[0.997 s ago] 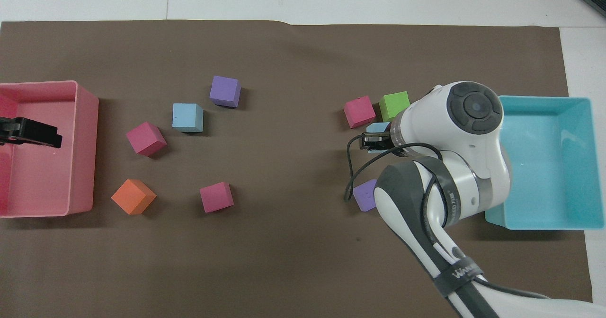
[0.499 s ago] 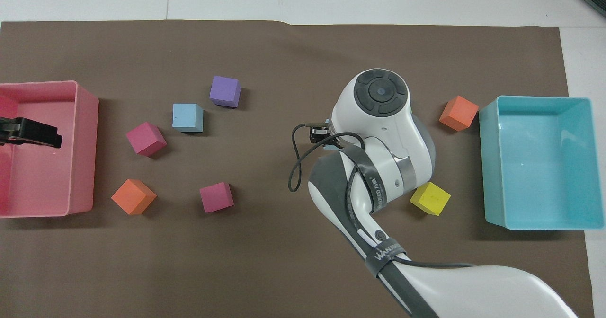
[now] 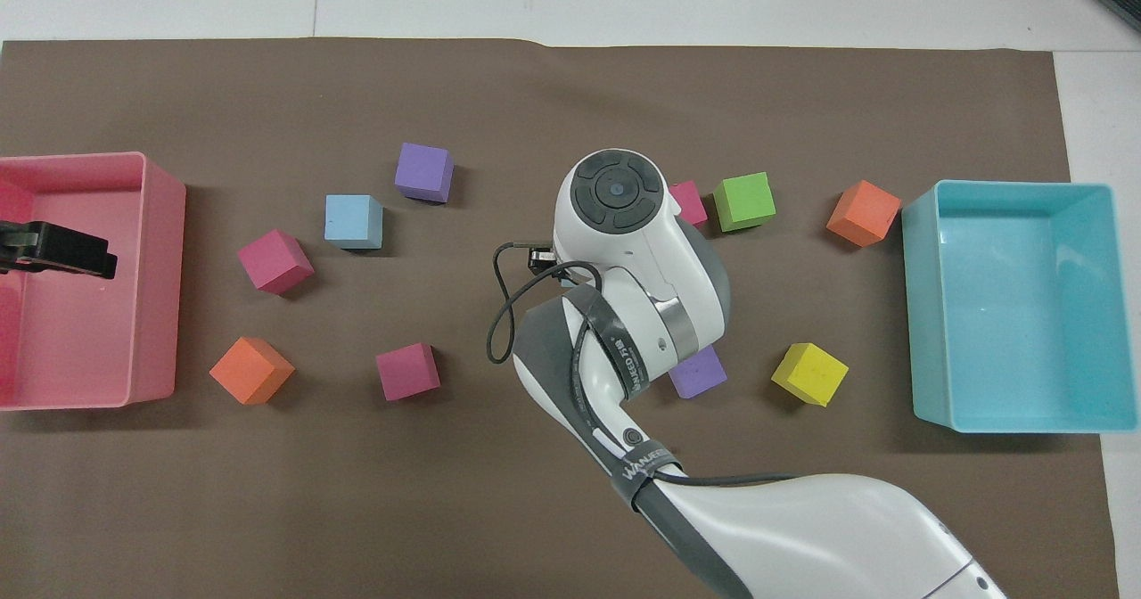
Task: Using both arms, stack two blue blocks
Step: 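Carry the light-blue cube with the right gripper toward the table center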
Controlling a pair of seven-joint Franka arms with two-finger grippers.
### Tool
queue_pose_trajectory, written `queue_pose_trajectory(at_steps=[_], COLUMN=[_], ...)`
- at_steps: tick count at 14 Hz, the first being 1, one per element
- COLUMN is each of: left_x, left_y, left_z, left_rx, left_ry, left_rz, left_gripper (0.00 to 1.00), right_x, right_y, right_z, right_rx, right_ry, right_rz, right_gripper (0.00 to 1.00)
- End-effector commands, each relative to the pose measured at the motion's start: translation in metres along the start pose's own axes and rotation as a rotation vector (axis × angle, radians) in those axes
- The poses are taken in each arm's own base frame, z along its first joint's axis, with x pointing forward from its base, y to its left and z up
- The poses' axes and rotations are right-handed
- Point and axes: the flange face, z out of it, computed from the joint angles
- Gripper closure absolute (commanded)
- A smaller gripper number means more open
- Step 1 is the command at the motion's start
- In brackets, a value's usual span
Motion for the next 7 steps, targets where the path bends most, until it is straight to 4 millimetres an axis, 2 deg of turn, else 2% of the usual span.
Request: queue_pose_trajectory(at_steps=[1, 4, 6, 7], left_x=[-0.004, -0.005, -0.005, -0.004], left_y=[0.000, -0.001, -0.001, 0.002], left_z=[-0.003, -0.002, -0.002, -0.003], left_rx=[-0.001, -0.002, -0.002, -0.001], left_ry=[0.015, 0.009, 0.007, 0.013], left_rz=[0.002, 0.000, -0.003, 0.000], left_gripper=[0.00, 0.00, 0.00, 0.00], right_x=[0.001, 0.001, -0.004, -0.006], right_y=[-0.012, -0.020, -0.026, -0.023], right_z=[0.013, 0.019, 0.030, 0.037], right_rx=[0.017, 0.042, 0.045, 0.037], right_ry=[-0.003, 0.031, 0.024, 0.015], right_rz=[0.006, -0.028, -0.047, -0.052], right_gripper=[1.00, 1.00, 1.00, 1.00])
